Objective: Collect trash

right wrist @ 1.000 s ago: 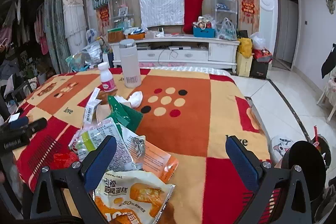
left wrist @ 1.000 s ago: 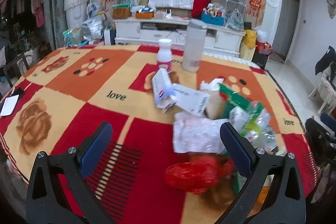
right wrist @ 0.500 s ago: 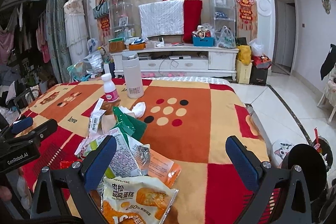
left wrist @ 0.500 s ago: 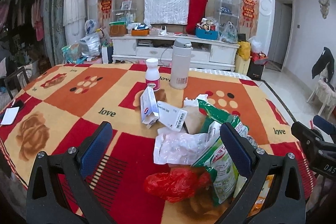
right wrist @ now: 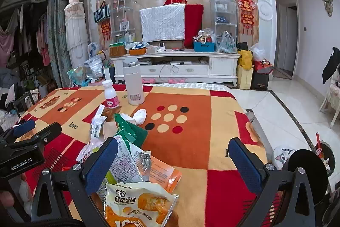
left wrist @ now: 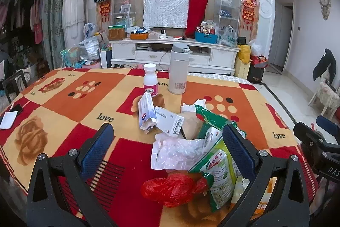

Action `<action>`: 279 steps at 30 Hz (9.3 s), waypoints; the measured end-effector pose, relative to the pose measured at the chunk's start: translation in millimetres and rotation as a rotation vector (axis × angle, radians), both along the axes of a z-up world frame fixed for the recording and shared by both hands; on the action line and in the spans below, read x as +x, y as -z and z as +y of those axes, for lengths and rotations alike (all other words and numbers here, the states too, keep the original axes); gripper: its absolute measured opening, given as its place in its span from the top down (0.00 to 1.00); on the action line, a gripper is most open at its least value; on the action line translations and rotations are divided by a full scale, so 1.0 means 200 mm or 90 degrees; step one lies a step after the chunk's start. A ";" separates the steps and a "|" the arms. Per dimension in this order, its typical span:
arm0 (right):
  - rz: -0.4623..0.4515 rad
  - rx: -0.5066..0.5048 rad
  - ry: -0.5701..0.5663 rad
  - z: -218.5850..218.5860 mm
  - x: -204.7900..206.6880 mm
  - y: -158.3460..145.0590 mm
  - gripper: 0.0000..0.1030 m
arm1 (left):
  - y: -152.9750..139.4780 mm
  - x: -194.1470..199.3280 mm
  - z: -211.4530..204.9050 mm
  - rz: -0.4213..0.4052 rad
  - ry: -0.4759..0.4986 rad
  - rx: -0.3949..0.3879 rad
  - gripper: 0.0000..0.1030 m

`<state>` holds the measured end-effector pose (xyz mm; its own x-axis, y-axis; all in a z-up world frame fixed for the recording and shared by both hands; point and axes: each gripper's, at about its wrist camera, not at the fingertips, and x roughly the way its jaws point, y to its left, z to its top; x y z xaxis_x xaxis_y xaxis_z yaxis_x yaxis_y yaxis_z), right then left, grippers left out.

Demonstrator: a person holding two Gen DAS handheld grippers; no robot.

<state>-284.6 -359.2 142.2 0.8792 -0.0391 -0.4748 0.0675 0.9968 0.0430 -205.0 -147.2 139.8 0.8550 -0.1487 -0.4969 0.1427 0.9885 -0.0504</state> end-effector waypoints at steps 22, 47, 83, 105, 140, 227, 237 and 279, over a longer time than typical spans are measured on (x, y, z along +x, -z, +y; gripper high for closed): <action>-0.007 0.002 0.006 0.00 -0.02 -0.01 0.00 | -0.02 -0.04 -0.02 -0.008 0.006 -0.001 0.01; 0.029 -0.005 -0.001 0.02 0.02 0.04 0.00 | 0.04 -0.03 0.01 0.012 -0.006 -0.008 0.01; 0.080 -0.011 -0.025 0.08 0.16 0.16 0.00 | 0.13 0.06 0.05 0.046 -0.011 -0.015 0.01; 0.095 -0.014 -0.036 0.10 0.20 0.19 0.00 | 0.14 0.07 0.05 0.054 -0.011 -0.013 0.01; 0.132 -0.004 -0.073 0.09 0.18 0.23 0.00 | 0.20 0.07 0.08 0.105 -0.006 0.004 0.01; 0.411 0.029 -0.340 0.33 0.15 0.56 0.41 | 0.44 0.00 0.17 0.318 0.222 -0.042 0.63; 0.401 -0.009 -0.315 0.21 0.11 0.46 0.42 | 0.29 -0.23 0.06 0.314 0.304 -0.031 0.63; 0.396 0.017 -0.021 -1.05 -0.02 0.44 0.42 | 0.25 0.05 -1.38 0.342 0.480 -0.009 0.63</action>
<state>-288.0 -570.0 53.5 0.4377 0.0030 -0.8991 0.0567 0.9979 0.0310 -194.5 -423.5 89.9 0.1849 -0.5816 -0.7922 0.7021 0.6422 -0.3076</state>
